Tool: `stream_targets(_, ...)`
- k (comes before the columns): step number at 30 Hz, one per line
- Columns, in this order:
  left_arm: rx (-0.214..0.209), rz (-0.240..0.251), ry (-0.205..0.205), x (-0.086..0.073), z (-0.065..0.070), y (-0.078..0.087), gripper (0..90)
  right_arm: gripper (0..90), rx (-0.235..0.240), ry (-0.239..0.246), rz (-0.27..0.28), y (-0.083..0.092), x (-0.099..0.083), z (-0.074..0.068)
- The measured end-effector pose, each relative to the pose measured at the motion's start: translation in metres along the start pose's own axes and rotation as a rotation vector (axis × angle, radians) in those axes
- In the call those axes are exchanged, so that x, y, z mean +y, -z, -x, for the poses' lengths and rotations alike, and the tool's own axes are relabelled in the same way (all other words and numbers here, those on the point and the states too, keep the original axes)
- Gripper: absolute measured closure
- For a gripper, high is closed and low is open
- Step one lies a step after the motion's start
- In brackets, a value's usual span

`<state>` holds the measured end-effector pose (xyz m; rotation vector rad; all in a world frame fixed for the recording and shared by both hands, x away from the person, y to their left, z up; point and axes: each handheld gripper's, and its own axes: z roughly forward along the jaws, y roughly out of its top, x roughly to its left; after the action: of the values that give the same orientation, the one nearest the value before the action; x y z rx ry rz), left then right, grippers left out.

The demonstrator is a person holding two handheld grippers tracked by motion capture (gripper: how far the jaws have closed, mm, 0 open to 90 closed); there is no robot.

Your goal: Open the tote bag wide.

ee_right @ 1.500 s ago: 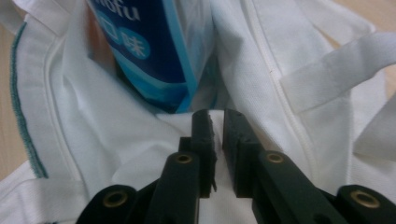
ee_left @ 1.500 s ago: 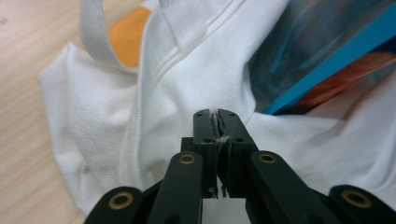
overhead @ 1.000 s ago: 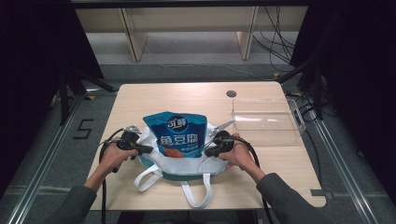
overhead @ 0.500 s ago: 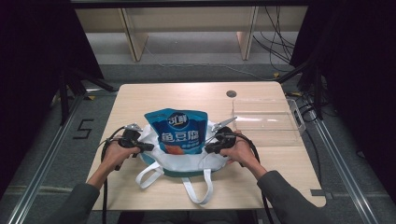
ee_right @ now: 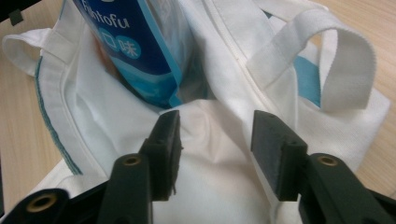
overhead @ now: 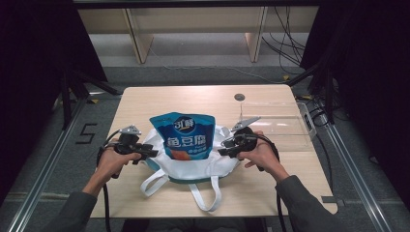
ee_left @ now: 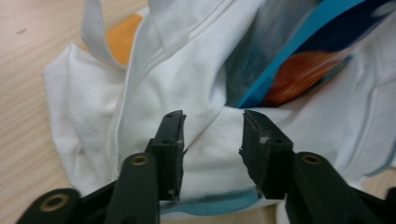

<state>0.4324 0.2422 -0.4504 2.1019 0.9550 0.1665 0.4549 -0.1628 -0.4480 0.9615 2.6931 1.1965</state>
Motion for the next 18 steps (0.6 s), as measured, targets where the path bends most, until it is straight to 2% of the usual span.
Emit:
stream_targets(1,0.005,0.002,0.001,0.0,0.003,0.003,53.3,50.8,-0.003,0.014,-0.007,0.002,0.0,0.002)
stream_targets(2,0.009,-0.007,-0.012,0.0,0.005,0.006,50.8,50.5,-0.016,0.009,0.009,0.002,-0.002,0.003)
stream_targets(5,0.021,-0.028,-0.037,-0.001,0.011,0.01,46.2,50.3,-0.011,0.013,-0.011,0.005,-0.003,0.004)
stream_targets(7,0.022,-0.016,-0.024,-0.003,0.016,0.011,44.1,49.4,-0.022,0.006,-0.009,0.007,-0.003,0.004)
stream_targets(8,0.02,-0.026,-0.031,-0.003,0.017,0.011,43.0,48.8,-0.021,-0.004,-0.012,0.008,-0.003,0.002)
stream_targets(9,0.024,-0.03,-0.034,-0.004,0.019,0.012,42.3,48.5,-0.033,0.016,-0.006,0.008,-0.003,0.003)
stream_targets(11,0.031,-0.031,-0.043,-0.005,0.023,0.014,41.0,47.6,-0.039,0.003,-0.004,0.01,-0.004,0.001)
stream_targets(17,0.033,-0.023,-0.045,-0.008,0.031,0.021,39.1,45.3,-0.07,0.038,-0.01,0.015,-0.005,-0.003)
stream_targets(18,0.035,-0.02,-0.044,-0.009,0.032,0.022,38.7,44.9,-0.085,0.036,0.032,0.012,-0.006,-0.004)
